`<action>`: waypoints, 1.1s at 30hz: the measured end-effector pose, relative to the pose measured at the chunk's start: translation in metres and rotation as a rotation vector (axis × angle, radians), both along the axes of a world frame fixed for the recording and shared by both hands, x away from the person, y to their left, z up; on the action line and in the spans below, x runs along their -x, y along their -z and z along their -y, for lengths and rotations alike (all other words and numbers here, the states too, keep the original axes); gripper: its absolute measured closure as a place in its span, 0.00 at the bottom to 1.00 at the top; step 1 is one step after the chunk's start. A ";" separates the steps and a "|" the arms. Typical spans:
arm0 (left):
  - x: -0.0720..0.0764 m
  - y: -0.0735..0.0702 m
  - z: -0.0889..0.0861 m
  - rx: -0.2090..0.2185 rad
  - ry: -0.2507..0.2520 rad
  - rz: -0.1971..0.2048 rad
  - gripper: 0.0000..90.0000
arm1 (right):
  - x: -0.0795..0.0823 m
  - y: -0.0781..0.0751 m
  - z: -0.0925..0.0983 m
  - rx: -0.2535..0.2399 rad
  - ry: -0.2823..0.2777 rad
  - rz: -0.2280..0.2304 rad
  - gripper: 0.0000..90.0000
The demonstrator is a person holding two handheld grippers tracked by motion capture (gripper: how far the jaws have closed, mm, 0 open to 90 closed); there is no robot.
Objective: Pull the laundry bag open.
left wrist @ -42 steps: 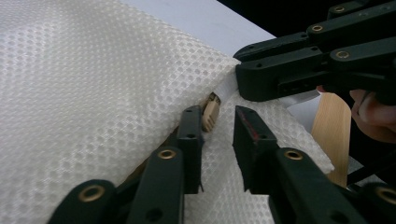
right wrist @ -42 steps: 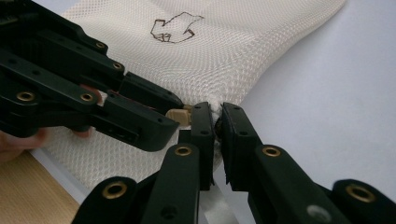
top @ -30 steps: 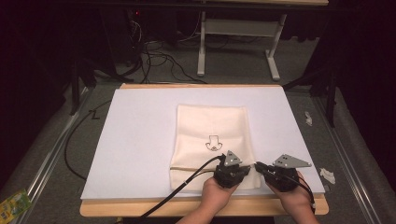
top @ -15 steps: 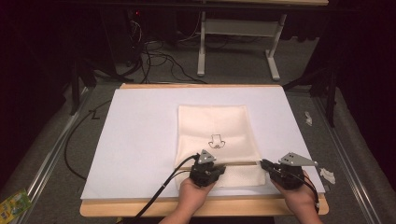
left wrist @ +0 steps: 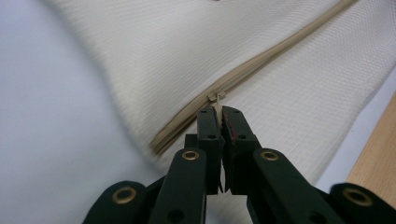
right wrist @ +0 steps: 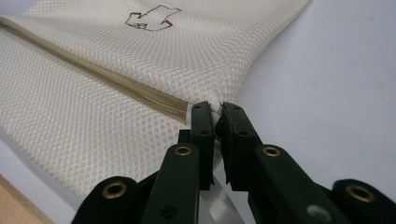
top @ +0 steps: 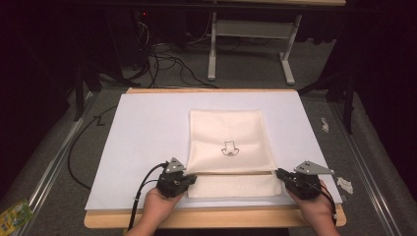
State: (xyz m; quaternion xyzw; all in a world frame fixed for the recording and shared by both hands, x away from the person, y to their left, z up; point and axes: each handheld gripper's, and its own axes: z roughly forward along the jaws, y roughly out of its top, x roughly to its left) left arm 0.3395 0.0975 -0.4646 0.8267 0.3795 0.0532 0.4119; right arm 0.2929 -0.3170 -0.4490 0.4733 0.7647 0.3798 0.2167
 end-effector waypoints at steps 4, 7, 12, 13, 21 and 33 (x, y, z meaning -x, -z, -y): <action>-0.004 0.001 -0.019 -0.021 -0.017 -0.022 0.97 | 0.000 0.000 0.008 -0.010 0.031 -0.004 0.95; -0.003 0.005 -0.023 -0.049 0.004 -0.029 0.97 | 0.000 0.001 0.010 -0.025 0.023 -0.009 0.94; -0.005 0.005 -0.026 -0.031 0.013 -0.005 0.93 | 0.000 0.004 0.006 -0.012 0.017 -0.007 0.90; -0.005 0.004 -0.028 -0.016 0.018 0.001 0.90 | -0.001 0.005 0.008 -0.017 0.014 -0.006 0.88; -0.002 -0.010 -0.041 0.035 -0.022 0.090 0.73 | 0.004 -0.004 0.024 -0.074 0.048 0.053 0.73; -0.007 -0.023 -0.084 0.022 -0.175 0.206 0.62 | 0.000 -0.008 0.057 -0.087 0.121 0.093 0.58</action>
